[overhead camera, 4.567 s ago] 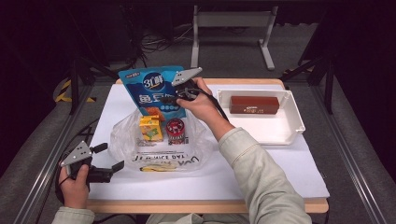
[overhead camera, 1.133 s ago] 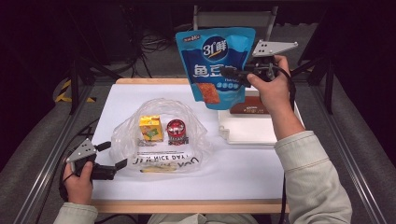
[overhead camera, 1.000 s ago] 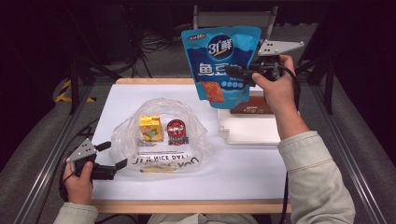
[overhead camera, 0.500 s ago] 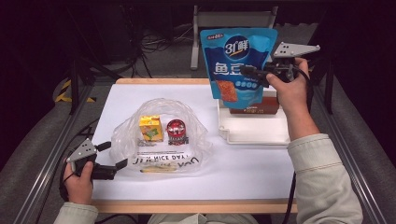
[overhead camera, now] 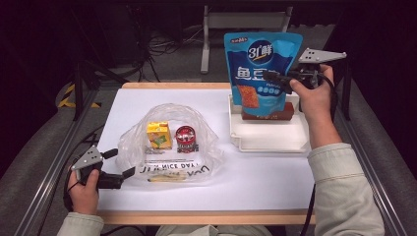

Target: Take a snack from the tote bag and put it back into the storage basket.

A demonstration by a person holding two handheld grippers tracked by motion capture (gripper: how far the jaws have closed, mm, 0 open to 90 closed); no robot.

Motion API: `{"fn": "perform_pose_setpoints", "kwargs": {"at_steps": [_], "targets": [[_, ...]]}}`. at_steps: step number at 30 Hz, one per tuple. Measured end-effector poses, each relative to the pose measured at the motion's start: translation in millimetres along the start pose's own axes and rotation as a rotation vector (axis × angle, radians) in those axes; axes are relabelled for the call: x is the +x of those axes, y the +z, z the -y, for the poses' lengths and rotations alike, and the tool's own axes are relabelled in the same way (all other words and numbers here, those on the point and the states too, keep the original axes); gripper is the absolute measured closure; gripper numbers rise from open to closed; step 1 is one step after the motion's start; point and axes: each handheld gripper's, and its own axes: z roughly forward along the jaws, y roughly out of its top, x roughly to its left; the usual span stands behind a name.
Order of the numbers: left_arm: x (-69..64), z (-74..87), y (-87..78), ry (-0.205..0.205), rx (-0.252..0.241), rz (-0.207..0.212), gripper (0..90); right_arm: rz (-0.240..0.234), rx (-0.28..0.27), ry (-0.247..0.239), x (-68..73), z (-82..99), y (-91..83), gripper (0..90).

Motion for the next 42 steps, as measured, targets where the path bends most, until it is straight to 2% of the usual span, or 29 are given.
{"fn": "perform_pose_setpoints", "kwargs": {"at_steps": [21,42], "targets": [[0.1,0.0,-0.4,0.001,0.002,-0.002,2.1,0.01,0.033,0.057,-15.4,37.2,9.0,86.5],[0.3,0.0,-0.6,-0.001,0.003,0.0,2.1,-0.017,0.08,0.085,-17.0,63.6,24.8,86.5]]}}
